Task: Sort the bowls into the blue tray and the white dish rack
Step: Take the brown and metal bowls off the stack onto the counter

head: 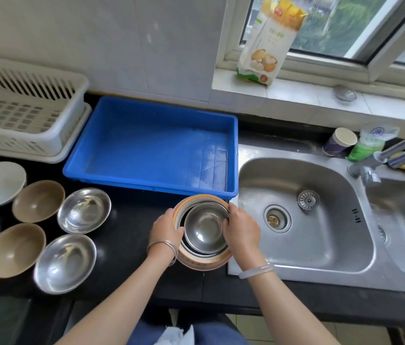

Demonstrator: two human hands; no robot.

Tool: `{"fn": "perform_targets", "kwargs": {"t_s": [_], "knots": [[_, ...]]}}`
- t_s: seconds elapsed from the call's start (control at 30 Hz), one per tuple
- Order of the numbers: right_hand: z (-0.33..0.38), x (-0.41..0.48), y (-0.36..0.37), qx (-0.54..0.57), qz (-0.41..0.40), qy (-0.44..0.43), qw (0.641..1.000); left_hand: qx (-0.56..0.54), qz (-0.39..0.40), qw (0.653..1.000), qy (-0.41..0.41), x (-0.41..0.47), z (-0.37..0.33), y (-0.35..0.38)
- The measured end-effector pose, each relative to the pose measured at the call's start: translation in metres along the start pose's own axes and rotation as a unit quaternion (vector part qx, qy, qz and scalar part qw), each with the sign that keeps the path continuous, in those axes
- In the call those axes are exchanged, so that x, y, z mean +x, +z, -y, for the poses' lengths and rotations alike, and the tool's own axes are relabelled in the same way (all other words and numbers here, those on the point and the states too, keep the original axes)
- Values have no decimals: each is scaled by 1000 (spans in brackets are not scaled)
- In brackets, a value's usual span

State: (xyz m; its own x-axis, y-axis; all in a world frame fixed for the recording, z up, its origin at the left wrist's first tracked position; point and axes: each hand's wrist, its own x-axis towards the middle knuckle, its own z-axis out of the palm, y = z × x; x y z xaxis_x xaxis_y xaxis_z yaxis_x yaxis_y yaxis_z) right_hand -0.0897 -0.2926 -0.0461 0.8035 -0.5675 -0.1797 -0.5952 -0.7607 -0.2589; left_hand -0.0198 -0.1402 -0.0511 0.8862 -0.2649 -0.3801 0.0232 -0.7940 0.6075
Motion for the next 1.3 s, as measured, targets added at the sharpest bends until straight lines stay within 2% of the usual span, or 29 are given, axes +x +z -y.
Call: {"fn": "perform_targets", "kwargs": {"t_s": [0.33,0.53,0.8,0.97,1.3], "knots": [[-6,-1,1,22,-19,-15,999,0,0,1000,13,2,4,2],[-3,-2,4,51,12,1,999,12,1,1000,9,3,2,2],[0,3,0,6,-6,-19,1000,7,5,1000,13,3,3,3],[-1,3,-8,2,-31,7,999,2,-2,1000,5,3,2,4],[-10,2,-30,151,-110,51,981,50,-27,998,33,1,-8,4]]}}
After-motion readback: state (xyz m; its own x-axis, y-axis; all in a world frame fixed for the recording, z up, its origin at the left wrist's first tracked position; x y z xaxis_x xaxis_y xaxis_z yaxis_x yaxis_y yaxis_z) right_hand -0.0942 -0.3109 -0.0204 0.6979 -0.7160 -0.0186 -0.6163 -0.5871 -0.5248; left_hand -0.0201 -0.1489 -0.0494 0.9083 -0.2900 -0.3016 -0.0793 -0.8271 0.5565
